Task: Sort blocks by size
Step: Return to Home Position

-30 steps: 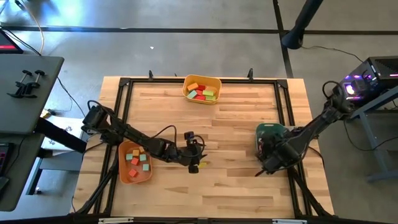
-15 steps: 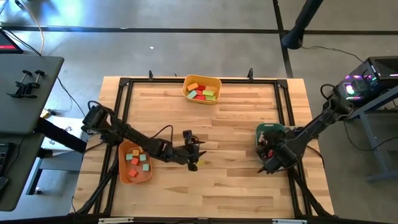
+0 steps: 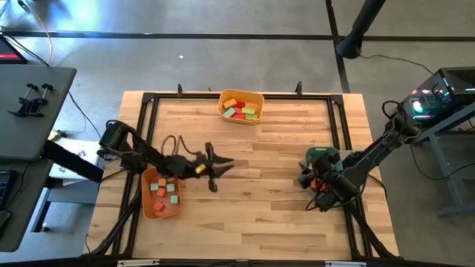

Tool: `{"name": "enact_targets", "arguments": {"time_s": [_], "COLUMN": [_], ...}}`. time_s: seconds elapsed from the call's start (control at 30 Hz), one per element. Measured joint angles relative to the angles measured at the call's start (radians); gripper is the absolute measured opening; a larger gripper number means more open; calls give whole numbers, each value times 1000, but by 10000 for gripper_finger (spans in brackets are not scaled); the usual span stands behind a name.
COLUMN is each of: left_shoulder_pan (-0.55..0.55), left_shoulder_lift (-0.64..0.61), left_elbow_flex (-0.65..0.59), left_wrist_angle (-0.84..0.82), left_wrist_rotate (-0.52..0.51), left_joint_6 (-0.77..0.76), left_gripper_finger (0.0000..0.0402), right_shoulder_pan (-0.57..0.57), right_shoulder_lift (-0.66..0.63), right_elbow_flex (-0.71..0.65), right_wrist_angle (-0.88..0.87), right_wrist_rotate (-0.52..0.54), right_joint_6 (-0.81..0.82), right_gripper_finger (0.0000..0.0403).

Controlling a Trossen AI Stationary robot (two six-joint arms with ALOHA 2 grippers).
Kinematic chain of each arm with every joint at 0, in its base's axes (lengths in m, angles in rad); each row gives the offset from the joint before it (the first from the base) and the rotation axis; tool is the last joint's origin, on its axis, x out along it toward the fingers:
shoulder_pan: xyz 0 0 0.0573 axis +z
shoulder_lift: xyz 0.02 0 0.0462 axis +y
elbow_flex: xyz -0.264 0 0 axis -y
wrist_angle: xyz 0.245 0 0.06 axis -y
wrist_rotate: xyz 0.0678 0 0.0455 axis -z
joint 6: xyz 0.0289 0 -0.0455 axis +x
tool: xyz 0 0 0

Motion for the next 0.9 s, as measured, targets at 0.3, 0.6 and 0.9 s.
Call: {"name": "enact_targets", "arguments": {"time_s": [0.3, 0.6, 0.9], "left_shoulder_pan": [253, 536, 761], "left_shoulder_lift": [-325, -631, -947], "left_elbow_flex": [-42, -13, -67], "left_wrist_angle": [-413, -710, -947], "left_wrist_rotate": [263, 597, 784], "left_joint_6": [-233, -145, -193], "left_gripper_finger": [15, 1, 0], "right_shoulder_pan": [-206, -627, -907], "right_shoulder_lift": [-59, -110, -479], "right_elbow_flex": [-84, -326, -463], "right_wrist_angle": [655, 1597, 1494], "right_wrist_rotate": [-156, -938, -1238], "right_joint_6": [-854, -1667, -1547], "right_gripper_finger": [267, 237, 215]}}
